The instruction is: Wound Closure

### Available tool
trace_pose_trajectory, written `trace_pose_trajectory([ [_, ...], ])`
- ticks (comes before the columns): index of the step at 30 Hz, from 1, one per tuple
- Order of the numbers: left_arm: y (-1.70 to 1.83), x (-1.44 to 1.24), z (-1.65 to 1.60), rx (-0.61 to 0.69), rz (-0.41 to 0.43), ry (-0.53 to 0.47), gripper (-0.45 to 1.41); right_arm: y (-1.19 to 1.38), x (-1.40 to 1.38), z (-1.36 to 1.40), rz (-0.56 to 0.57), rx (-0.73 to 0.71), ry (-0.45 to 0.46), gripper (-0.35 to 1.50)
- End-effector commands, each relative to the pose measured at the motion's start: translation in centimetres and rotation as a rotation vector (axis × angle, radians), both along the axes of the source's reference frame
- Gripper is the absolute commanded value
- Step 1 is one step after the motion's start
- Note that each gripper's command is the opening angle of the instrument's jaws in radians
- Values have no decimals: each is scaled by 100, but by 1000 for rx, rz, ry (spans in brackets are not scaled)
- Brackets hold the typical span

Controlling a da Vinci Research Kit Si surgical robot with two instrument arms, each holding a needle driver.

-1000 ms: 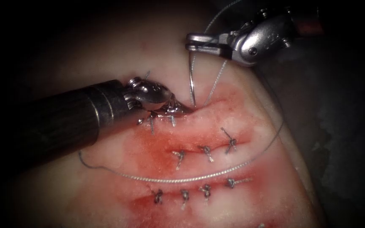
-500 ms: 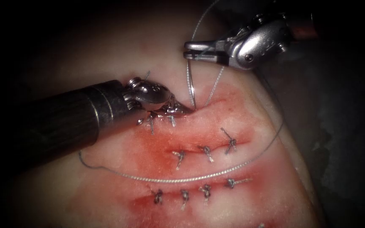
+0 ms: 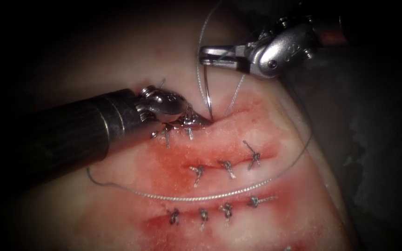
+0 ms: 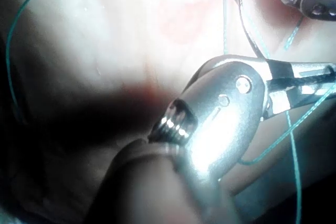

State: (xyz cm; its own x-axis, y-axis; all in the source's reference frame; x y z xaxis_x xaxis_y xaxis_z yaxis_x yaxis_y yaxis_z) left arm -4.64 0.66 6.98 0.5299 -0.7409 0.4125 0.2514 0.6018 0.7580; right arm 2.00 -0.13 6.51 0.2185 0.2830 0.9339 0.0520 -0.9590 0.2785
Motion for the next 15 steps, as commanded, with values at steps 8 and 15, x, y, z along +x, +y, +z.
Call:
trace_pose_trajectory([
  [8, 12, -5, 0, -6, -2, -2, -45, 7, 8, 7, -8, 63, -30, -35],
  [15, 11, -5, 0, -6, -1, -3, -45, 13, 5, 7, -92, -8, -24, -35],
])
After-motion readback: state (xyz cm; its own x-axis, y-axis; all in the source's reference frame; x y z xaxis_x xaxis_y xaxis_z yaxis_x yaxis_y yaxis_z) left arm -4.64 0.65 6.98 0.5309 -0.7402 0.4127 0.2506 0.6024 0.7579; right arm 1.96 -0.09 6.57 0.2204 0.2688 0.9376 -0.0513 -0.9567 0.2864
